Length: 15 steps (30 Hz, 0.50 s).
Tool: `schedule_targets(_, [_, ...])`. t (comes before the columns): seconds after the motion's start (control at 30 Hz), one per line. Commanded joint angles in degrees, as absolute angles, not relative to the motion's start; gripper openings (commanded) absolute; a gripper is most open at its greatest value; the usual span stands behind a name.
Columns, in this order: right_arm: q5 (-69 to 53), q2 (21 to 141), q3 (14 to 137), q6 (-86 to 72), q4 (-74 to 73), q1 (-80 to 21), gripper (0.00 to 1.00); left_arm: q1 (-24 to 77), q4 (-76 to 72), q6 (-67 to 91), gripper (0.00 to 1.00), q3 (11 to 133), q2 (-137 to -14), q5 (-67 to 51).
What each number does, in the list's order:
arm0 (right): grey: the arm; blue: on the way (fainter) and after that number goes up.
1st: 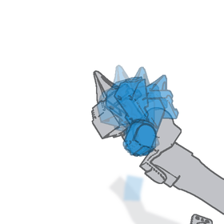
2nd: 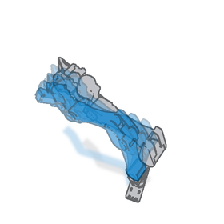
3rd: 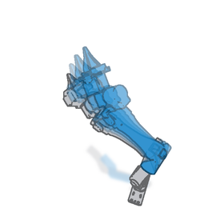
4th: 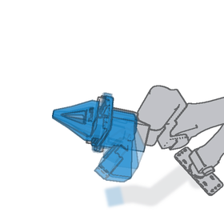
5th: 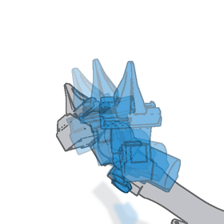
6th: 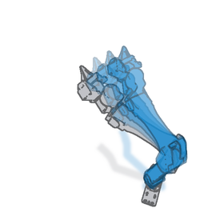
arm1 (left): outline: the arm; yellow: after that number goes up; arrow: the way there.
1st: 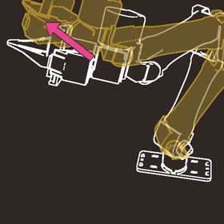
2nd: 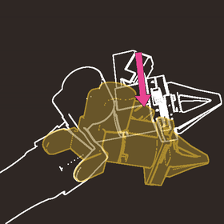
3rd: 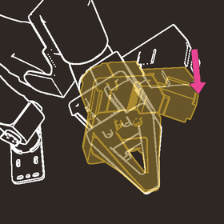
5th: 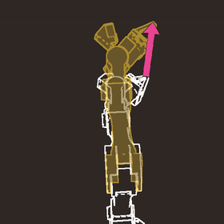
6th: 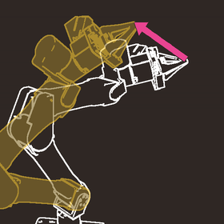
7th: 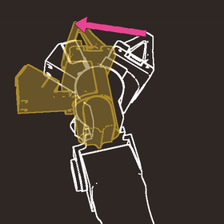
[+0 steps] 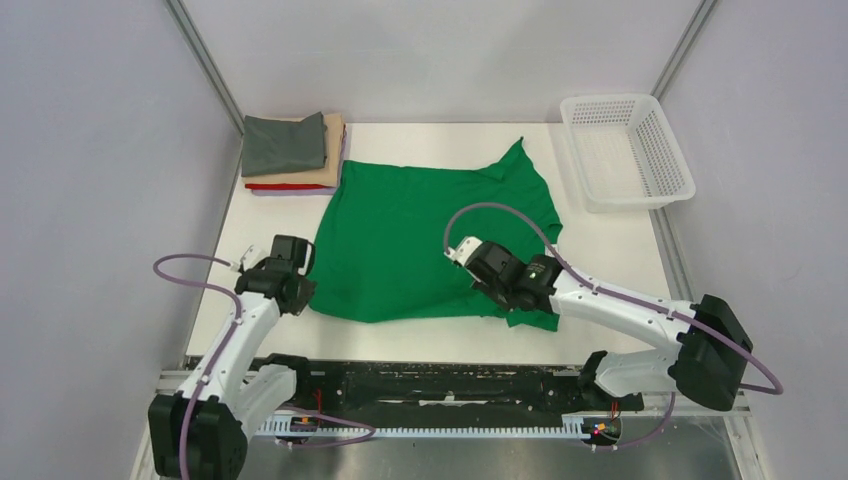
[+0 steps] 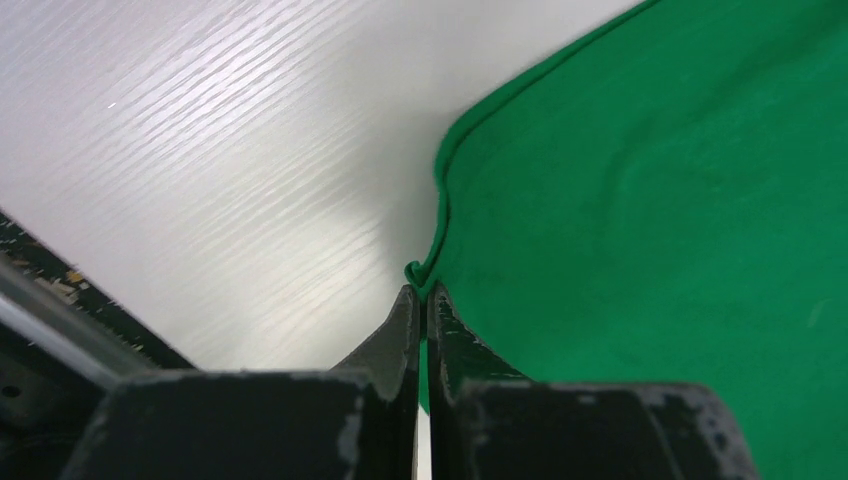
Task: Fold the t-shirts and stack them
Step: Fold the flattened tshirt in 1/3 of the way
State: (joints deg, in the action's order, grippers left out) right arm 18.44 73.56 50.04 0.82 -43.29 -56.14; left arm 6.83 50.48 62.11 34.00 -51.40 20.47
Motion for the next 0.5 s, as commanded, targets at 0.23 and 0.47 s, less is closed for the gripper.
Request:
schedule_targets(0.23, [22.73, 78.89, 58.38, 16.96, -34.83, -43.07, 0.05, 6.64, 34.67, 58.05, 0.02, 49.18, -71.82, 22.13])
schedule_targets(0.47, [20.43, 87.78, 63.92, 21.26, -33.15, -35.52, 0.03, 6.59, 28.71, 56.74, 0.02, 56.94, -85.09, 21.82])
